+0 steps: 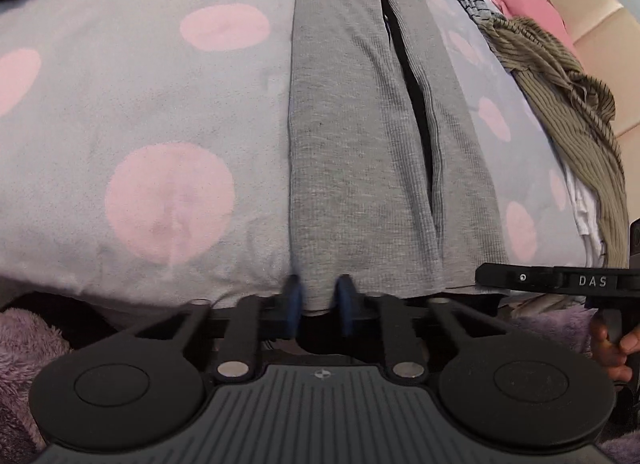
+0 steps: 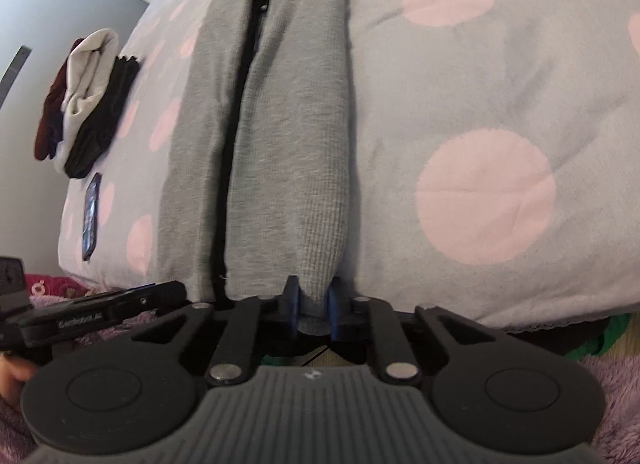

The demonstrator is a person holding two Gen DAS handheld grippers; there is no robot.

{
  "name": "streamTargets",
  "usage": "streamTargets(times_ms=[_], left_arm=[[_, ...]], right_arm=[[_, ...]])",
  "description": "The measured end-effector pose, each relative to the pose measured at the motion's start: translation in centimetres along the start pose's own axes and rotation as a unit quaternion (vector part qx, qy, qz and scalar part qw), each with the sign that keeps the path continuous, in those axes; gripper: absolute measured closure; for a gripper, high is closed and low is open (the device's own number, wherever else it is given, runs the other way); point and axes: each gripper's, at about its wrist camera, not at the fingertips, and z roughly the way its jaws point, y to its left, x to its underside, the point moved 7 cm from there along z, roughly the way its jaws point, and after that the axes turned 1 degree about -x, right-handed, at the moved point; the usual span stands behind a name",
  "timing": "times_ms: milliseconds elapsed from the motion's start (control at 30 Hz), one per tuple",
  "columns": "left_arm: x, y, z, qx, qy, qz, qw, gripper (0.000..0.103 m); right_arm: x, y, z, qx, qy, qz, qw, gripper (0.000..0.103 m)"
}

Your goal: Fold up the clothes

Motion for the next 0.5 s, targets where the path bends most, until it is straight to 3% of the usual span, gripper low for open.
streamTargets(times_ms=[67, 267, 500], left_arm=[[-0.2, -0.1, -0.4, 0.013, 0.001, -0.001, 0.9999, 0.095], [-3.3, -1.0, -3.7, 0.1, -0.025, -0.021, 0.9945, 0.096], [-11.3, -0.9, -5.9, 0.118, -0.07, -0.02, 0.9904, 0.096]], right_arm=[[-0.3, 0.5, -0.5, -0.012, 0.002, 0.003, 1.0, 0.089], [-3.3, 2.2, -2.9, -0.082, -0.007, 0.026, 0.996, 0.091], [-10.8, 3.8, -5.1, -0.13, -0.042, 0.026, 0.99, 0.091]])
